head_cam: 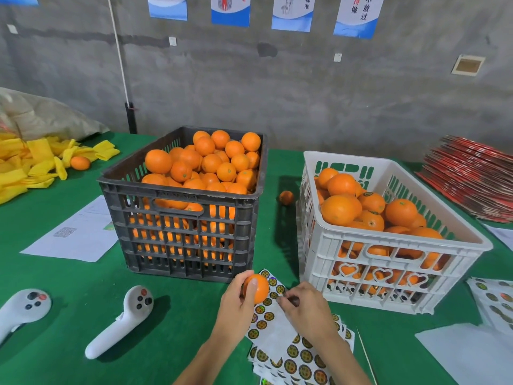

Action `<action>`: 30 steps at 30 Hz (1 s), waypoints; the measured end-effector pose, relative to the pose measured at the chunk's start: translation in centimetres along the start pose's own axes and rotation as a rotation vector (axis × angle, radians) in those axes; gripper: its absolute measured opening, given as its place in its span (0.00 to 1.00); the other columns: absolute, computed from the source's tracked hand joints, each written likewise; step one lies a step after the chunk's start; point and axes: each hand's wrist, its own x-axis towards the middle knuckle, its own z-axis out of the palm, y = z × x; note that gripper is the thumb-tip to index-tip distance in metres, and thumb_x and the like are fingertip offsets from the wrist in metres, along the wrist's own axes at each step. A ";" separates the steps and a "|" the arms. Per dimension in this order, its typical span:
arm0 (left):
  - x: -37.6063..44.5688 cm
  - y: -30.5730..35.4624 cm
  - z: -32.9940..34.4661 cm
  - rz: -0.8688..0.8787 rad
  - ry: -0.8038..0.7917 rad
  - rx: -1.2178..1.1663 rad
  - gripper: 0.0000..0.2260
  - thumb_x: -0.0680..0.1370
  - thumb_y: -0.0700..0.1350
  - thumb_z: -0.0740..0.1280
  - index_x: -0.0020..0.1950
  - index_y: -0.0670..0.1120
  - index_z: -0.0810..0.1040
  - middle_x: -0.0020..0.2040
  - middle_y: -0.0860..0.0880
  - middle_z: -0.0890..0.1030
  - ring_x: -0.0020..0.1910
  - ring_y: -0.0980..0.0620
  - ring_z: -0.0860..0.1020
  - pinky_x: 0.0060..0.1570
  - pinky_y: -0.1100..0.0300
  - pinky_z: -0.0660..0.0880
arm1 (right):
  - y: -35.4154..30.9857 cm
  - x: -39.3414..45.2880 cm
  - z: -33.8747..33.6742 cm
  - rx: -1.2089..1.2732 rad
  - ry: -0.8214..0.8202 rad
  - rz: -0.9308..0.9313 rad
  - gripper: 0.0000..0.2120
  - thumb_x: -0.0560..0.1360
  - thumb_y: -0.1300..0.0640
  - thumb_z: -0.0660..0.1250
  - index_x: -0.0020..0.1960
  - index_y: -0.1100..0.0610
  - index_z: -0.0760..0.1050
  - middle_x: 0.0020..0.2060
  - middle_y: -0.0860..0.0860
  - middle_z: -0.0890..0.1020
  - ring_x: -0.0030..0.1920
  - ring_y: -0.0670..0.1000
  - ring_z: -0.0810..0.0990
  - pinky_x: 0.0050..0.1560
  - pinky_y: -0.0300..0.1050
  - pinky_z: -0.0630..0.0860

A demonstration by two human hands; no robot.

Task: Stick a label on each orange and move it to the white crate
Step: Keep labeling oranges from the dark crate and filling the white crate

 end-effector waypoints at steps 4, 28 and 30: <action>0.0 0.1 0.0 -0.001 0.014 -0.006 0.16 0.84 0.59 0.58 0.70 0.59 0.74 0.63 0.59 0.79 0.60 0.60 0.79 0.58 0.62 0.78 | 0.1 -0.5 0.3 -0.013 0.004 -0.008 0.22 0.73 0.33 0.70 0.49 0.51 0.86 0.46 0.44 0.75 0.46 0.45 0.76 0.46 0.39 0.72; 1.2 11.0 -3.0 0.158 0.059 -0.385 0.08 0.85 0.49 0.65 0.61 0.55 0.81 0.56 0.53 0.85 0.57 0.53 0.83 0.57 0.50 0.82 | -8.5 -0.1 -6.0 0.080 0.616 -0.557 0.10 0.82 0.52 0.67 0.60 0.56 0.80 0.57 0.47 0.79 0.54 0.44 0.79 0.50 0.36 0.77; 1.8 13.9 -3.9 0.179 0.048 -0.462 0.08 0.84 0.49 0.65 0.61 0.53 0.82 0.55 0.51 0.85 0.56 0.52 0.84 0.55 0.52 0.82 | -9.5 0.4 -8.0 0.024 0.668 -0.627 0.17 0.81 0.50 0.69 0.64 0.58 0.79 0.62 0.50 0.79 0.58 0.48 0.79 0.57 0.38 0.78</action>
